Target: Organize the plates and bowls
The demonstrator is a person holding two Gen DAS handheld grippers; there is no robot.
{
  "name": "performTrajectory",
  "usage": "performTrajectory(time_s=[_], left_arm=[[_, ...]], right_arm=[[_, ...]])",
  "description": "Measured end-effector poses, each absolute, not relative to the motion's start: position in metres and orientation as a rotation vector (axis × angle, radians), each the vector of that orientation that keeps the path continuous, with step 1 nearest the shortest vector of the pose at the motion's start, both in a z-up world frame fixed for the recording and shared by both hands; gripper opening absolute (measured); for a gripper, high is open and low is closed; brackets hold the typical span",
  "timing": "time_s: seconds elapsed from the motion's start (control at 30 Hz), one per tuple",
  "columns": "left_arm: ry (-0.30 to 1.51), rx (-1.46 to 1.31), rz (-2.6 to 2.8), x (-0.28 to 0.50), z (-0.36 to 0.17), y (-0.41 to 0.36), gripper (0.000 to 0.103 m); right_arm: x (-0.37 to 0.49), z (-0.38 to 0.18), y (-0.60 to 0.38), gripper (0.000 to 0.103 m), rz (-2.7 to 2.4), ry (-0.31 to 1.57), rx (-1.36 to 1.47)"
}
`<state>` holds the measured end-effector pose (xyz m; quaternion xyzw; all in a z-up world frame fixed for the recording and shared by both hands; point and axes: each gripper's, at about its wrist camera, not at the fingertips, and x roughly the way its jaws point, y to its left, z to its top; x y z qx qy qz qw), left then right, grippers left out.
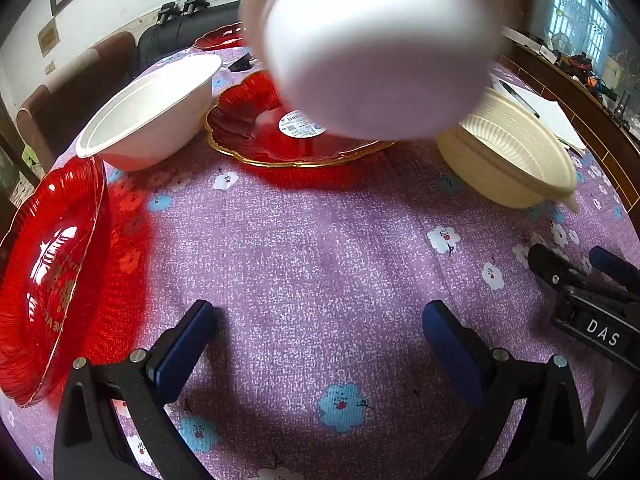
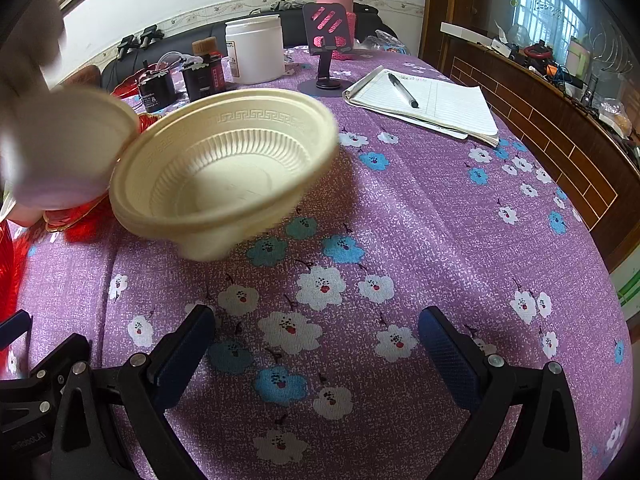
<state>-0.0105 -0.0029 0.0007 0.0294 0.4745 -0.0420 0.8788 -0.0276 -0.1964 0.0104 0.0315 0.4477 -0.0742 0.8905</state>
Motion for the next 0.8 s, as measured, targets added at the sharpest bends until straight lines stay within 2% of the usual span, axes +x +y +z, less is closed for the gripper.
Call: performTrajectory(time_s=[0.2, 0.37, 0.8], left_arm=[[1.006, 0.067, -0.165, -0.023, 0.007, -0.006, 0.103], [0.880, 0.118, -0.176, -0.080, 0.042, 0.008, 0.103], [0.755, -0.094, -0.095, -0.157, 0.093, 0.108, 0.103]], right_arm=[[-0.028, 0.010, -0.196, 0.102, -0.154, 0.930, 0.065], [-0.028, 0.010, -0.196, 0.102, -0.154, 0.930, 0.065], [-0.028, 0.010, -0.196, 0.102, -0.154, 0.930, 0.065]])
